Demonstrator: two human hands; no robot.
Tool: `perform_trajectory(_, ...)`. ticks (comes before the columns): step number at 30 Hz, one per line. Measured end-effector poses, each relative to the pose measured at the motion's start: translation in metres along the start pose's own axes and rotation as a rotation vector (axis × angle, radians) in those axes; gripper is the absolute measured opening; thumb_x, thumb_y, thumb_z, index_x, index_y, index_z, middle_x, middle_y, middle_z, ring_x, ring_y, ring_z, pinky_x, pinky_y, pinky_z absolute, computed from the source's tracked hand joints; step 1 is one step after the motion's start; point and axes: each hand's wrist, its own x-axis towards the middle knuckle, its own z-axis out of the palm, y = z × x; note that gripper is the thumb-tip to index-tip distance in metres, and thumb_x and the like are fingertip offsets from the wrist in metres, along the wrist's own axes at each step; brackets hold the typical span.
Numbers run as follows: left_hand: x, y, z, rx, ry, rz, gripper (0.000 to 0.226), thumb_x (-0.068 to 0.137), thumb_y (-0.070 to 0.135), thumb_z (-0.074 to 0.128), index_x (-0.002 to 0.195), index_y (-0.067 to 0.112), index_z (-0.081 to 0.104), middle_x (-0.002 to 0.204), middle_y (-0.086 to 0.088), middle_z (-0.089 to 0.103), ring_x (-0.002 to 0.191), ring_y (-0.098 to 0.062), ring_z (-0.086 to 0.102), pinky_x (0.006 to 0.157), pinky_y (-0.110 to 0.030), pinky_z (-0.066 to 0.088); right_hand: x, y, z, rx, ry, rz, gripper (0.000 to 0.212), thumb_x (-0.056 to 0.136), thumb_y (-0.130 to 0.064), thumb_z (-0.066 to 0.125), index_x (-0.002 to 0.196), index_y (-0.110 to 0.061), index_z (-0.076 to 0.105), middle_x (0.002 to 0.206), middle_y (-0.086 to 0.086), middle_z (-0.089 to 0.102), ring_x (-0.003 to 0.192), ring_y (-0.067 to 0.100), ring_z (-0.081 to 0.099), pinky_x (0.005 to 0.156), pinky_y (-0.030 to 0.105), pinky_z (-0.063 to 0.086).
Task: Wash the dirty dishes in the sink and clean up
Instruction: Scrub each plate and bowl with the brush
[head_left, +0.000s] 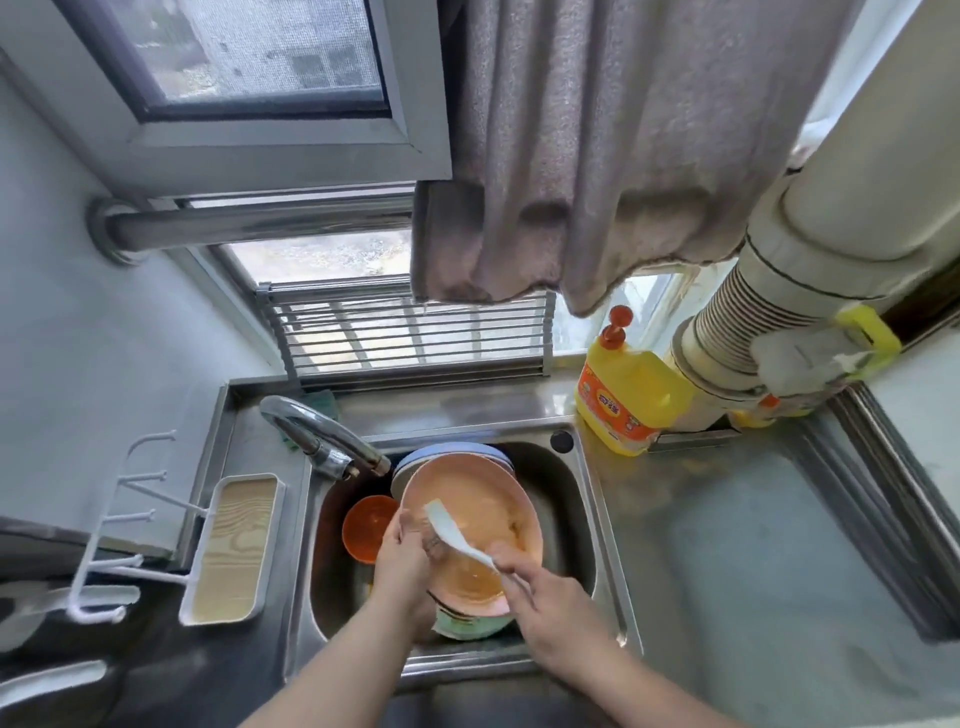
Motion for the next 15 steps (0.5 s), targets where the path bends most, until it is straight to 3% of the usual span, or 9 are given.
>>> perform_trajectory(3,-0.001,-0.005,-0.001,-0.014,0.038,-0.002,0.036,0.109,0.048,0.043,0.137,0.033,0.059,0.125,-0.010,0.071,0.110,-0.034,0.070,0.094,-0.056,0.059,0.037,0.030,-0.019,-0.030,0.029,0.108,0.023,0.105,-0.053,0.038,0.123,-0.050,0.051,0.105,-0.005,0.073,0.098,0.026,0.068,0.080,0.038,0.051)
perform_trajectory(6,0.001,-0.006,-0.008,-0.097,0.137,0.004,0.040,0.110,0.049,0.041,0.142,0.030,0.056,0.127,-0.014,0.068,0.110,-0.040,0.069,0.091,-0.064,0.058,0.024,0.070,-0.018,-0.031,-0.092,0.153,0.013,0.105,-0.047,0.041,0.103,-0.055,0.050,0.082,-0.008,0.066,0.091,0.023,0.066,0.076,0.034,0.048)
perform_trajectory(8,0.001,-0.013,-0.014,-0.121,0.222,-0.001,0.039,0.111,0.046,0.038,0.144,0.029,0.053,0.129,-0.015,0.066,0.108,-0.041,0.068,0.090,-0.062,0.058,0.004,0.060,-0.005,0.024,-0.220,0.092,0.021,0.104,-0.044,0.046,0.095,-0.064,0.051,0.084,-0.016,0.067,0.096,0.016,0.066,0.079,0.025,0.046)
perform_trajectory(10,-0.007,-0.026,-0.014,-0.145,0.275,0.007,0.035,0.113,0.041,0.038,0.141,0.026,0.053,0.127,-0.016,0.067,0.103,-0.038,0.068,0.087,-0.055,0.058,-0.002,0.029,0.004,0.080,-0.307,-0.024,0.020,0.103,-0.047,0.046,0.109,-0.064,0.055,0.107,-0.014,0.072,0.108,0.015,0.065,0.090,0.026,0.046)
perform_trajectory(12,-0.018,-0.034,-0.006,-0.211,0.281,-0.020,0.033,0.113,0.041,0.039,0.139,0.027,0.053,0.123,-0.017,0.068,0.104,-0.040,0.068,0.088,-0.058,0.058,0.019,0.009,0.004,0.039,-0.315,-0.067,0.029,0.105,-0.048,0.040,0.131,-0.051,0.055,0.125,-0.002,0.070,0.117,0.024,0.063,0.094,0.032,0.047)
perform_trajectory(13,-0.021,-0.036,-0.002,-0.240,0.290,-0.047,0.032,0.112,0.043,0.041,0.138,0.029,0.053,0.124,-0.017,0.068,0.106,-0.042,0.068,0.089,-0.063,0.057,0.033,0.011,-0.001,0.007,-0.273,-0.045,0.031,0.105,-0.048,0.037,0.132,-0.049,0.052,0.125,0.001,0.069,0.115,0.029,0.063,0.094,0.036,0.049)
perform_trajectory(15,-0.023,-0.034,0.001,-0.283,0.330,-0.103,0.032,0.111,0.046,0.041,0.140,0.035,0.051,0.128,-0.017,0.066,0.111,-0.046,0.066,0.095,-0.074,0.050,0.054,0.034,-0.020,-0.061,-0.210,0.070,0.023,0.102,-0.050,0.032,0.116,-0.049,0.049,0.112,0.001,0.070,0.101,0.031,0.064,0.089,0.042,0.054)
